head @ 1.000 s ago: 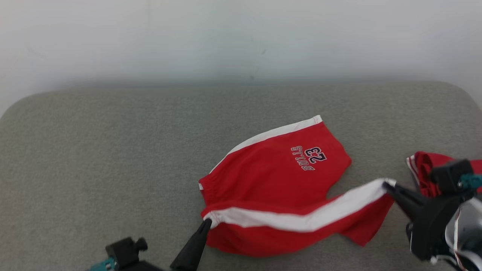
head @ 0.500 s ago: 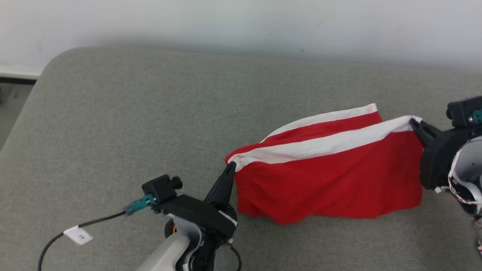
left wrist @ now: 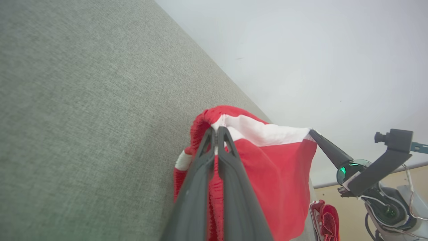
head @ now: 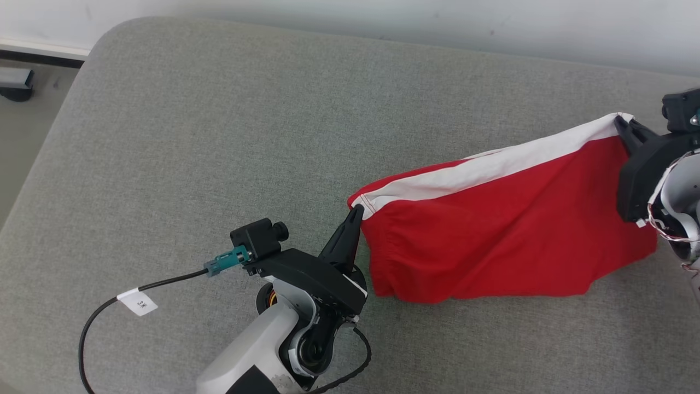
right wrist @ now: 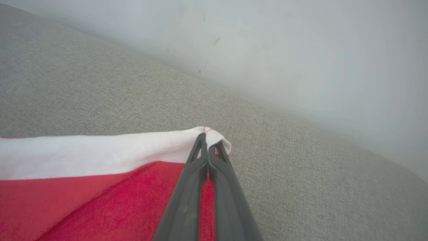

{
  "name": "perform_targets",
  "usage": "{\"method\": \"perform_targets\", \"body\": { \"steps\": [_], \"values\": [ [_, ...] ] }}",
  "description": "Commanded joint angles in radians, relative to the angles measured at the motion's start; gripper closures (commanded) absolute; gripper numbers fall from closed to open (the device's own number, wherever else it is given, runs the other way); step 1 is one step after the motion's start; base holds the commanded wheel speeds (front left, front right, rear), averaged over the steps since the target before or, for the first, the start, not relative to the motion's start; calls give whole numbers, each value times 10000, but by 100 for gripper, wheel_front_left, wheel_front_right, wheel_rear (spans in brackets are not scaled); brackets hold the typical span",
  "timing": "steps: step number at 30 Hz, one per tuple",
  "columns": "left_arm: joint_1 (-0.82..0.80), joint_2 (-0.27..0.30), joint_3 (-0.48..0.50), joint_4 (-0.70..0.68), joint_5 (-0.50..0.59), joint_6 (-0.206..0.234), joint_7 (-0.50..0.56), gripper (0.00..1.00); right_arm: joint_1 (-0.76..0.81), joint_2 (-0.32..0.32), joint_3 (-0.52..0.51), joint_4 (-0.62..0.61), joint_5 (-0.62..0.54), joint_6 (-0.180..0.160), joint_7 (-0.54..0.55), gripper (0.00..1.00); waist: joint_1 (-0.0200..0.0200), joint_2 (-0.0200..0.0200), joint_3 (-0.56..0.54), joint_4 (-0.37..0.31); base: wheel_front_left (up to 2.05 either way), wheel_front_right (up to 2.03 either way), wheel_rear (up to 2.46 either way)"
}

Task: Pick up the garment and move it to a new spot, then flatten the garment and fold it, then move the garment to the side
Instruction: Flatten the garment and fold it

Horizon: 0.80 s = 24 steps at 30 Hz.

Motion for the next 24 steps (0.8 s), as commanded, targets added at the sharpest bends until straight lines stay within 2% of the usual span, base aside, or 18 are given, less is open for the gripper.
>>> {"method": "perform_targets", "body": {
  "steps": [1, 2, 3, 4, 5, 9, 11, 17, 21, 24],
  "values": [
    [-173, -36, -66, 79, -56, 19, -72, 97, -190, 133, 110, 219, -86, -1, -122, 100, -1, -2, 90, 85, 0, 0, 0],
    [-238, -46, -113, 117, -24, 14, -88, 45, -314, 178, 160, 329, -127, -1, -257, 100, -1, -2, 107, 94, 0, 0, 0],
    [-298, -55, -179, 133, 39, -53, -98, 0, -403, 223, 237, 421, -151, -1, -369, 24, -1, -2, 123, 102, 0, 0, 0],
    [-298, -55, -179, 133, 39, -53, -98, 0, -403, 223, 237, 421, -151, -1, -369, 24, -1, -2, 123, 102, 0, 0, 0],
    [-359, -60, -197, 135, 138, -104, -132, 0, -460, 268, 287, 537, -152, -1, -481, 0, -1, -2, 139, 113, 0, 0, 0],
    [-415, -52, -148, 198, 572, -266, -253, 0, -608, 405, 557, 917, -1, -1, -821, 0, -1, -2, 82, 152, 0, 0, 0],
    [-313, -48, 227, 111, 1195, -318, -270, 0, -599, 426, 658, 1060, 164, -1, -875, 0, -1, -2, -50, 150, 0, 0, 0],
    [1257, 392, 2346, -1336, 4708, -257, -262, 0, -94, 395, 875, 1352, 975, -1, -12, 0, -1, -2, -730, 28, 0, 0, 0],
    [2890, 788, 3461, -2696, 6963, 30, -264, 0, 301, 327, 653, 1537, 1410, 1, 860, 0, -1, -2, -1212, -81, 0, 0, 0],
    [4082, 1081, 3914, -3576, 8376, 257, -265, 0, 646, 378, 387, 1780, 1518, 1, 1397, 0, -1, -2, -1476, -61, 0, 0, 0]
  ]
}}
